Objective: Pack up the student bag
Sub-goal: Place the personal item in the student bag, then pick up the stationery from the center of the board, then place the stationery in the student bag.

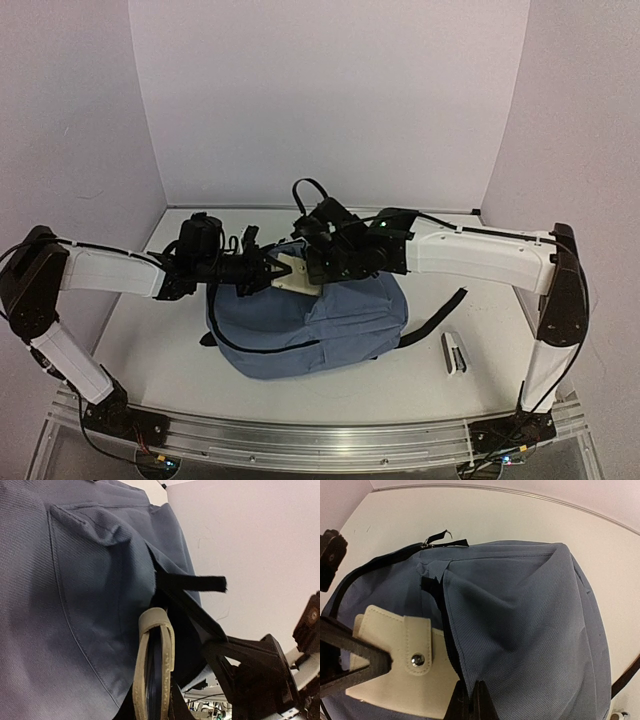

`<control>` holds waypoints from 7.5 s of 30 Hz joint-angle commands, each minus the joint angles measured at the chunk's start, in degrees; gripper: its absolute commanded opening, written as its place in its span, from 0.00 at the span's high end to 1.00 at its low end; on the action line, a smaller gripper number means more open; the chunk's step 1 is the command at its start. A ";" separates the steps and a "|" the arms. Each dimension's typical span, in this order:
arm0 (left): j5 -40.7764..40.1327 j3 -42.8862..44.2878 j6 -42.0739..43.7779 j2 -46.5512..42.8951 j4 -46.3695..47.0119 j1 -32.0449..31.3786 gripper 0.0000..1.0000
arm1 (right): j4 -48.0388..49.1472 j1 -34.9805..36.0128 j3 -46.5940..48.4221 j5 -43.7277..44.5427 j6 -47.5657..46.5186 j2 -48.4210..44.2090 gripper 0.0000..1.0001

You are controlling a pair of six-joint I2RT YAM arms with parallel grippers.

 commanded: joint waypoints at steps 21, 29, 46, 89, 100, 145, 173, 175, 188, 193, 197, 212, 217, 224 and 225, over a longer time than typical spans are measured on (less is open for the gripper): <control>-13.50 13.25 4.18 10.93 -3.77 -5.98 0.79 | 8.94 1.85 -2.52 3.95 4.20 -6.67 1.00; -17.62 12.29 9.84 3.86 -15.82 -6.00 0.49 | 8.94 1.85 -3.61 4.40 4.45 -7.78 1.00; -13.06 14.47 8.79 9.06 -11.13 -8.55 0.89 | 8.94 1.86 -3.71 4.21 4.42 -7.57 1.00; -33.18 0.16 11.03 -16.28 -29.26 -3.72 0.13 | 3.58 -23.21 -41.28 -7.59 10.88 -36.38 0.02; -32.49 -3.11 9.97 -21.19 -29.09 -1.22 0.12 | 1.02 -34.21 -56.36 -22.36 12.50 -36.78 0.02; -19.01 2.57 21.30 -24.85 -28.09 -0.44 0.07 | -2.73 -30.32 -44.75 -26.06 9.14 -37.74 1.00; 8.37 11.99 22.13 -17.77 -6.61 -9.59 0.09 | 45.09 -4.96 -14.75 -44.45 9.71 -23.09 1.00; 9.43 11.97 21.34 -16.94 -5.01 -9.60 0.16 | 46.08 -4.71 -14.92 -44.83 10.00 -23.17 1.00; 11.58 7.50 15.65 -16.44 6.57 -9.59 0.66 | 46.91 -4.54 -16.30 -44.90 10.02 -23.96 1.00; 7.77 7.27 16.60 -17.76 0.28 -9.61 0.84 | 46.69 -4.51 -18.34 -41.27 8.93 -25.08 0.82; -0.57 8.95 19.24 -19.19 -12.60 -9.53 0.99 | 43.91 -4.53 -21.14 -35.02 6.66 -26.74 0.55; -7.46 4.39 11.72 -20.26 -28.29 -0.65 1.00 | 9.72 -3.22 -14.41 -1.05 3.69 -15.49 0.34; -2.94 5.49 12.90 -15.03 -31.07 -0.44 1.00 | 7.58 -0.86 -10.39 0.01 2.30 -9.26 0.38; 3.08 4.30 12.25 -10.40 -27.38 -0.50 1.00 | 4.34 0.65 -5.09 3.53 1.09 -1.78 0.48; 4.22 4.57 12.40 -9.46 -27.02 -0.55 1.00 | 3.89 0.65 -4.64 4.45 1.30 -1.17 0.50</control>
